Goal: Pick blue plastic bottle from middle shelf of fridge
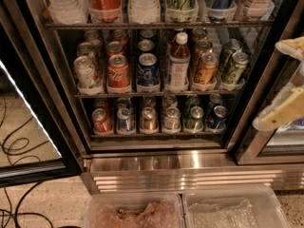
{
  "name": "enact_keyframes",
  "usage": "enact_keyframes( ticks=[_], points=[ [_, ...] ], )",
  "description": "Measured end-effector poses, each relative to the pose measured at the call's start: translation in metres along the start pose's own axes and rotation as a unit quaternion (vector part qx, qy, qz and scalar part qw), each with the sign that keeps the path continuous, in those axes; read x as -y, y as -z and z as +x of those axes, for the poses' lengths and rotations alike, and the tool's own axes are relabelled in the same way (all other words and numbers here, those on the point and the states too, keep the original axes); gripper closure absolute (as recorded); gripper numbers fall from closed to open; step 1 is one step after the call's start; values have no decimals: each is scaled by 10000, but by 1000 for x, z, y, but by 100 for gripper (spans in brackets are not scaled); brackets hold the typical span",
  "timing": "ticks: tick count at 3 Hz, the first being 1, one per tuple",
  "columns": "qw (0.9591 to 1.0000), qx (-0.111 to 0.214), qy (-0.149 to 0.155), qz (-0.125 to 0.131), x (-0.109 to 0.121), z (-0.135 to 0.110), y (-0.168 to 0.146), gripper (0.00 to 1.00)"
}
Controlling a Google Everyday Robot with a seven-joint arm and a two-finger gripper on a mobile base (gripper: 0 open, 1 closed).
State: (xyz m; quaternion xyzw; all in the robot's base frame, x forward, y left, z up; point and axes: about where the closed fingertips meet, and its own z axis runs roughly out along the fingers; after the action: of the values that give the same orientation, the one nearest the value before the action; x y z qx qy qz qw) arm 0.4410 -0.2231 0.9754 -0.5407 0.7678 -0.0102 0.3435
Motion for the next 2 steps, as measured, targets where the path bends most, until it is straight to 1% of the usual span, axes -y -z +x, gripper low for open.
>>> enact_keyframes(
  ticks=[1,2],
  points=[
    [9985,431,140,293,15,-13,1,0],
    [9985,431,143,292,15,-14,1,0]
  ],
)
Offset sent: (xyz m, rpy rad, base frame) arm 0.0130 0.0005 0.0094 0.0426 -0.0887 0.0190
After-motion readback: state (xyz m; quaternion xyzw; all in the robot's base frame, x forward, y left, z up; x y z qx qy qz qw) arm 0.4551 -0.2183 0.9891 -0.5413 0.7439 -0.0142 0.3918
